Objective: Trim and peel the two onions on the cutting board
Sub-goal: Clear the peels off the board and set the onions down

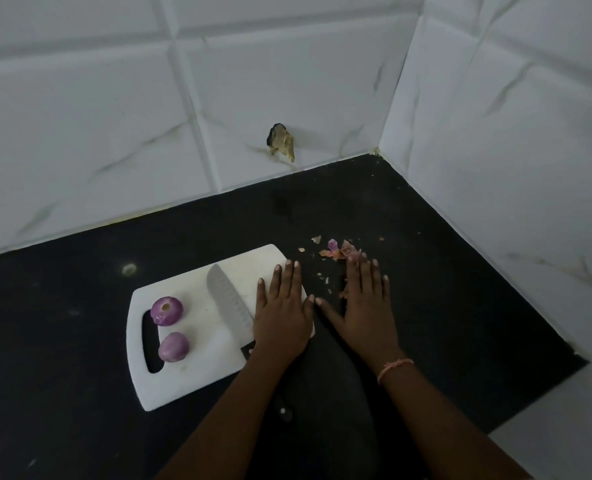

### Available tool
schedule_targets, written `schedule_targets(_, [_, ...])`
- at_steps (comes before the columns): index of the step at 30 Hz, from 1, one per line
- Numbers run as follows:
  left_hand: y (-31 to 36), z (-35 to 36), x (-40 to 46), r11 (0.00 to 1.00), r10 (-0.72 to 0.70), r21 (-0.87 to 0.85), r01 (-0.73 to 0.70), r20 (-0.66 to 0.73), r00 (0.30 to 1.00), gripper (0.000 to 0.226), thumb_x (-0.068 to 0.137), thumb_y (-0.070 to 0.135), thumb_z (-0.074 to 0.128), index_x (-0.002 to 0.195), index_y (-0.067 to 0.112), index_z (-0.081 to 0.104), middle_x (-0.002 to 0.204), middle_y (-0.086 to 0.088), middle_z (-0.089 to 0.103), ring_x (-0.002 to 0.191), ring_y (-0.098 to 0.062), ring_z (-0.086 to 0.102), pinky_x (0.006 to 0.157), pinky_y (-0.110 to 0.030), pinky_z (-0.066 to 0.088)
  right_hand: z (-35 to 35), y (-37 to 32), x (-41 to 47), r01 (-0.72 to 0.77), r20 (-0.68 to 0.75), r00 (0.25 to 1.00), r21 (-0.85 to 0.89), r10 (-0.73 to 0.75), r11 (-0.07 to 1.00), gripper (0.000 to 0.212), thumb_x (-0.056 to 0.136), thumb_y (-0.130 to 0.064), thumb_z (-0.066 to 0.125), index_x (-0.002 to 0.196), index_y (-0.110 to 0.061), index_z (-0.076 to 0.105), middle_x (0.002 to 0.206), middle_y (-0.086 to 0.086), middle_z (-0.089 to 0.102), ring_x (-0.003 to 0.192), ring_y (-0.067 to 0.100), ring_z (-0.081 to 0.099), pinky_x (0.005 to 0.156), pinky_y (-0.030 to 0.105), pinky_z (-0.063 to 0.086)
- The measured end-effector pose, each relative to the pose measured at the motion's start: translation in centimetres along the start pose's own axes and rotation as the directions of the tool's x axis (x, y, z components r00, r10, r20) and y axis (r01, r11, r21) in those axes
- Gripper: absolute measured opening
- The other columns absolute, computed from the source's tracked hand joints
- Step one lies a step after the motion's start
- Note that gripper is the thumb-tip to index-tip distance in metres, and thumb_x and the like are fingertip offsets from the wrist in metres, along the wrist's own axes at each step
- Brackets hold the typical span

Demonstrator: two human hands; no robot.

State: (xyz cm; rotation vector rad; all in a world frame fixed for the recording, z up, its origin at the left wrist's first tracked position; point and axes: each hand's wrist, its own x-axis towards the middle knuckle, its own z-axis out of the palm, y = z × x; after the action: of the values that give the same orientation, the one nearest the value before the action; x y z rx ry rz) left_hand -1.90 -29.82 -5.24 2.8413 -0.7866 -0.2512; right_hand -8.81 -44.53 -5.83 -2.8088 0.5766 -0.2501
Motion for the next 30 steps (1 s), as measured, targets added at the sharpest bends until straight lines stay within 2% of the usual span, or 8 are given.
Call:
schedule_targets(10, [0.1, -0.8, 0.2, 0.996, -0.012, -0.083, 0.013, 0.019, 1.0, 0.062, 0.108, 0.043, 0.016, 0.158, 0.019, -0.011, 0.167, 0.0, -0.014, 0.153, -0.017, -0.016, 0.119, -0.041, -0.016, 0.0, -1.1, 3.6, 0.013, -0.069, 0.998, 0.364, 0.013, 0.931, 0.081, 0.092, -0.05, 0.056, 0.155, -0.019, 0.014, 0.163, 0.007, 0.005, 0.15, 0.022, 0.012, 0.117, 0.046, 0.029])
schedule_targets(14, [0.3, -1.0, 0.2, 0.995, -0.019, -0.098, 0.021, 0.023, 1.0, 0.063, 0.108, 0.042, 0.019, 0.159, 0.018, -0.008, 0.168, -0.001, -0.011, 0.154, -0.018, -0.013, 0.121, -0.043, -0.012, 0.5, -1.3, 4.6, 0.033, -0.027, 0.999, 0.297, -0.026, 0.954, 0.075, 0.093, -0.049, 0.054, 0.153, -0.016, 0.022, 0.161, 0.01, 0.016, 0.149, 0.024, 0.016, 0.121, 0.045, 0.017])
schedule_targets(17, [0.4, -1.6, 0.5, 0.986, -0.036, -0.161, 0.04, 0.027, 0.999, 0.066, 0.107, 0.042, 0.029, 0.16, 0.018, -0.002, 0.169, -0.002, -0.002, 0.155, -0.02, -0.004, 0.123, -0.046, -0.005, 0.5, -1.5, 4.8, 0.123, -0.011, 0.992, 0.369, -0.128, 0.921, 0.058, 0.099, -0.04, 0.047, 0.15, -0.018, 0.032, 0.158, 0.003, 0.029, 0.147, 0.017, 0.022, 0.12, 0.044, 0.021])
schedule_targets(20, [0.3, -2.9, 1.6, 0.97, -0.039, -0.241, 0.035, -0.014, 0.999, 0.071, 0.101, 0.045, 0.046, 0.159, 0.023, 0.012, 0.167, -0.002, 0.011, 0.152, -0.023, 0.012, 0.121, -0.047, 0.012, -0.6, -1.5, 3.9, 0.048, -0.126, 0.991, 0.596, 0.034, 0.801, 0.048, 0.101, -0.028, 0.047, 0.147, -0.02, 0.035, 0.152, -0.001, 0.036, 0.14, 0.01, 0.033, 0.115, 0.035, 0.033])
schedule_targets(22, [0.1, -3.8, 3.2, 0.966, 0.022, -0.259, -0.027, -0.022, 1.0, 0.074, 0.097, 0.043, 0.055, 0.158, 0.026, 0.018, 0.167, -0.004, 0.007, 0.152, -0.027, 0.012, 0.12, -0.047, 0.018, -1.4, -1.3, 3.1, -0.01, -0.167, 0.973, 0.651, 0.157, 0.759, 0.05, 0.1, -0.024, 0.049, 0.147, -0.019, 0.034, 0.149, 0.0, 0.036, 0.136, 0.007, 0.035, 0.113, 0.026, 0.033])
schedule_targets(25, [-0.3, -4.7, 6.4, 0.939, 0.169, -0.313, -0.143, 0.059, 0.984, 0.078, 0.094, 0.033, 0.063, 0.159, 0.028, 0.019, 0.168, -0.007, 0.002, 0.154, -0.032, 0.006, 0.123, -0.047, 0.015, -1.3, -0.4, 2.8, 0.003, -0.06, 0.997, 0.649, 0.048, 0.761, 0.059, 0.096, -0.019, 0.055, 0.15, -0.018, 0.029, 0.151, 0.001, 0.031, 0.134, 0.006, 0.035, 0.107, 0.011, 0.031])
schedule_targets(28, [0.5, -5.8, 8.2, 0.913, 0.378, -0.268, -0.309, 0.262, 0.888, 0.08, 0.093, 0.029, 0.067, 0.158, 0.019, 0.021, 0.167, -0.01, 0.008, 0.155, -0.028, 0.003, 0.125, -0.039, 0.008, -1.2, 0.4, 3.4, 0.016, 0.095, 0.992, 0.544, -0.081, 0.839, 0.068, 0.09, -0.023, 0.063, 0.15, -0.024, 0.029, 0.155, 0.001, 0.027, 0.141, 0.014, 0.031, 0.115, 0.034, 0.034])
schedule_targets(30, [1.2, -5.9, 8.3, 0.911, 0.408, -0.183, -0.369, 0.288, 0.866, 0.074, 0.094, 0.027, 0.066, 0.156, 0.014, 0.027, 0.167, -0.011, 0.013, 0.155, -0.026, 0.004, 0.124, -0.035, 0.007, -1.1, 0.6, 3.1, 0.057, 0.136, 0.982, 0.435, -0.128, 0.899, 0.069, 0.091, -0.019, 0.064, 0.151, -0.02, 0.03, 0.155, 0.003, 0.032, 0.144, 0.016, 0.028, 0.118, 0.03, 0.024])
